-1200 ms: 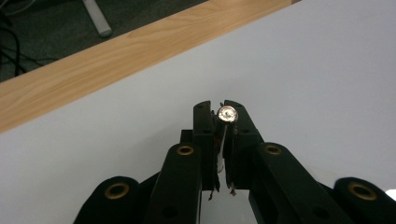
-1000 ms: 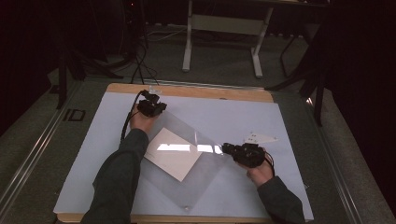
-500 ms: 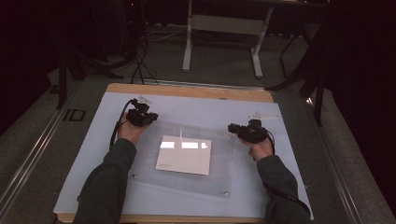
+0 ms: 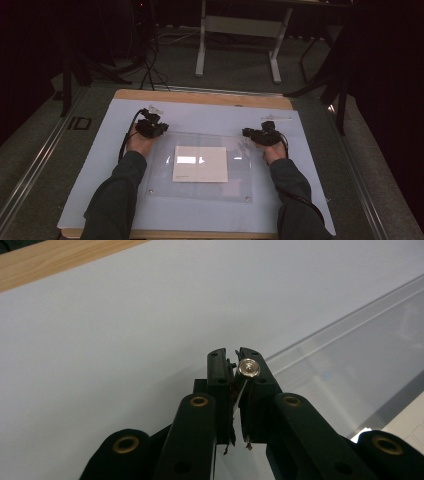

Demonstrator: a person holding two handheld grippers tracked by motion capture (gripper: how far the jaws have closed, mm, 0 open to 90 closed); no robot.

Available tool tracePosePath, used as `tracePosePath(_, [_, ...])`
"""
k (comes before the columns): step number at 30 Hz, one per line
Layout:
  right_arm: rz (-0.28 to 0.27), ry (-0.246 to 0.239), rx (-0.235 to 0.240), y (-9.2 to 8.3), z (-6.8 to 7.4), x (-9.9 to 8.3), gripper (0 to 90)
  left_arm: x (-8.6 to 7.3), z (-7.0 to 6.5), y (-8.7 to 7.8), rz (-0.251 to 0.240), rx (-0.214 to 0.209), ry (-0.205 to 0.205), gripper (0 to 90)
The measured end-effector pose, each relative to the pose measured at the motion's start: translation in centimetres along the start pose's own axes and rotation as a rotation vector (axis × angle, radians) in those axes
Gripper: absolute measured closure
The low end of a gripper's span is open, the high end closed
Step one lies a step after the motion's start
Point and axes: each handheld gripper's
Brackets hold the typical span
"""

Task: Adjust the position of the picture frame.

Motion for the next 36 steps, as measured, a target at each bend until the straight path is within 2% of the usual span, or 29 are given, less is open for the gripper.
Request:
tracePosePath(4, [0.003, 0.007, -0.011, 0.0, -0.3, -0.1, 80.2, 0.0, -0.4, 0.3, -0.004, -0.008, -0.005, 84.8])
tracePosePath(7, [-0.009, 0.022, -0.027, -0.2, -1.1, 0.0, 80.1, 0.0, -1.1, 0.4, -0.009, -0.021, 0.012, 84.8])
tracePosePath(9, [0.000, 0.021, -0.033, -0.2, -1.2, -0.1, 80.5, -0.1, -1.1, 0.6, -0.001, -0.024, 0.011, 84.8])
tracePosePath(13, [0.013, -0.004, -0.049, 0.0, -1.2, -0.3, 81.2, -0.4, -1.2, 0.8, -0.007, -0.023, 0.003, 84.7])
tracePosePath(17, [0.012, -0.010, -0.041, 0.1, -1.2, -0.3, 81.3, -0.4, -1.3, 0.8, -0.010, -0.018, -0.003, 84.7])
tracePosePath(18, [0.012, -0.031, -0.049, 0.1, -1.1, -0.3, 81.8, -0.4, -1.3, 0.7, -0.009, -0.017, -0.003, 84.7])
tracePosePath(20, [0.009, -0.041, -0.053, 0.1, -1.1, -0.4, 81.9, -0.4, -1.3, 0.7, -0.007, -0.015, -0.005, 84.5])
tracePosePath(23, [0.006, -0.041, -0.051, 0.2, -1.1, -0.4, 81.8, -0.6, -1.5, 0.7, -0.020, -0.003, -0.014, 84.3])
tracePosePath(27, [0.004, -0.043, -0.049, 0.2, -1.1, -0.4, 81.8, -0.8, -1.4, 0.6, -0.027, -0.011, -0.019, 83.8])
tracePosePath(30, [0.003, -0.044, -0.044, 0.2, -1.2, -0.5, 81.7, -1.0, -1.4, 0.5, -0.036, -0.014, -0.024, 82.0])
tracePosePath(36, [0.002, -0.044, -0.040, 0.2, -1.2, -0.5, 81.6, -1.6, -1.1, -0.6, -0.083, -0.023, -0.024, 70.4])
Point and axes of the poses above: each handheld gripper's, and its own axes: y roughly forward along the jaws, x roughly out of its top, z roughly to its left, and after that the axes turned 8 degrees about y, right-handed
